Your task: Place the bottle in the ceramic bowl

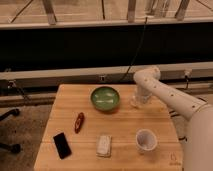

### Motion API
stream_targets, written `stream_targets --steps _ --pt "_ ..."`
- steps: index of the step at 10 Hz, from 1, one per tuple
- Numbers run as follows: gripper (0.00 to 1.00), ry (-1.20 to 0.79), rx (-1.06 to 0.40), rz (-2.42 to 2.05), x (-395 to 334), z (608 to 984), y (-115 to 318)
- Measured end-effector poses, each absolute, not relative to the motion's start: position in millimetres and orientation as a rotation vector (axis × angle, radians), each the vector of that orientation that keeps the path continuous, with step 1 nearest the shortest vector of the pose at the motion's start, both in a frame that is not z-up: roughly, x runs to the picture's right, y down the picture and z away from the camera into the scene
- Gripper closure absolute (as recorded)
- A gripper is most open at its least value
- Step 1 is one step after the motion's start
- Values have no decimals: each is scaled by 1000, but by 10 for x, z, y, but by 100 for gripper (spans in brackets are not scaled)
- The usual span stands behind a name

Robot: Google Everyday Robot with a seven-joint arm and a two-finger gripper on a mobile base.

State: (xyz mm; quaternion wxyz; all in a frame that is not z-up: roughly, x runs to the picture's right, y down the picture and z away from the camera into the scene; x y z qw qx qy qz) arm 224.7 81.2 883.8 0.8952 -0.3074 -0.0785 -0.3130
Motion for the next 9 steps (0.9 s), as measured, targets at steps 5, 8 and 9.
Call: stream_targets --steps 5,8,9 --pt "20 -112 -547 -633 2359 8778 198" --pt "20 -100 -538 -617 2367 8924 123" --pt "20 -97 -546 -609 2366 9076 160"
